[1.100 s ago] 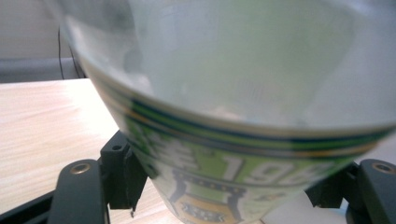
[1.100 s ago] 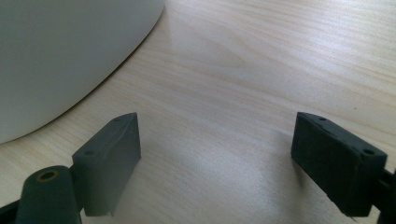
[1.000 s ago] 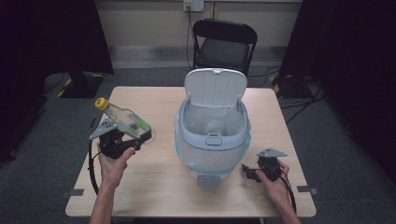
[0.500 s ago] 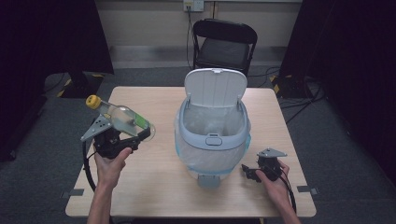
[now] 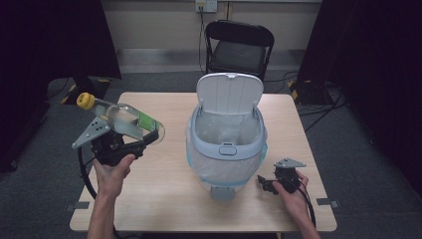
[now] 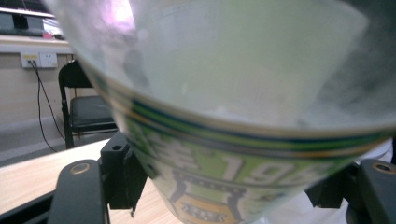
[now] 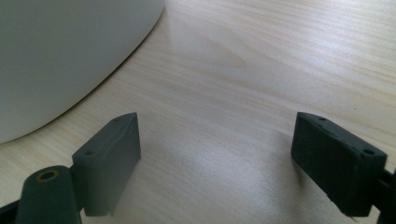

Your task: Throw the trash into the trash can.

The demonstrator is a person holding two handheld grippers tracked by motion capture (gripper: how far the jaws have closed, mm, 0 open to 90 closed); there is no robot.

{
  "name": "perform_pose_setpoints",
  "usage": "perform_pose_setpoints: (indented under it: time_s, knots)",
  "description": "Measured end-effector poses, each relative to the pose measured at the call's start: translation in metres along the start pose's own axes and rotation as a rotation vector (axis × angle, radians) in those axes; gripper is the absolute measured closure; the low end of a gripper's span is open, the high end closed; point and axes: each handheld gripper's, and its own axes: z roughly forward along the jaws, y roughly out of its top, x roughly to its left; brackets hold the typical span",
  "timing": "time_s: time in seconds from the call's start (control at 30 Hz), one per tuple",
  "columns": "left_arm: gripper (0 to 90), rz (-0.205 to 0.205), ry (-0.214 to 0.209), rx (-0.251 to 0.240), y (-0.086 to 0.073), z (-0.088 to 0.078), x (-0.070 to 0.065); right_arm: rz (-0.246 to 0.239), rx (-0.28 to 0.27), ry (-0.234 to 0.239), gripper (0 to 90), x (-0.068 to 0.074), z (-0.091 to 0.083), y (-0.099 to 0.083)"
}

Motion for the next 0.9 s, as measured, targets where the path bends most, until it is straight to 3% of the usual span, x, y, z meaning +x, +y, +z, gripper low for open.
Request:
perform_pose_setpoints:
  time_s: [0.3,0.57,0.67,0.9]
  knots:
    - [28.2,0.032,-0.044,-0.021,0.016,0.002,-0.013,0.000,0.000,0.000,14.6,0.000,0.000,0.000]
    - [28.2,0.035,-0.089,-0.056,0.029,0.006,-0.026,-0.001,0.000,0.000,14.6,0.000,0.000,0.000]
    - [28.2,0.058,-0.088,-0.057,0.035,0.007,-0.030,0.000,0.000,0.000,14.6,0.000,0.000,0.000]
    - [28.1,0.063,-0.115,-0.063,0.045,0.013,-0.036,0.000,0.000,0.000,14.6,0.000,0.000,0.000]
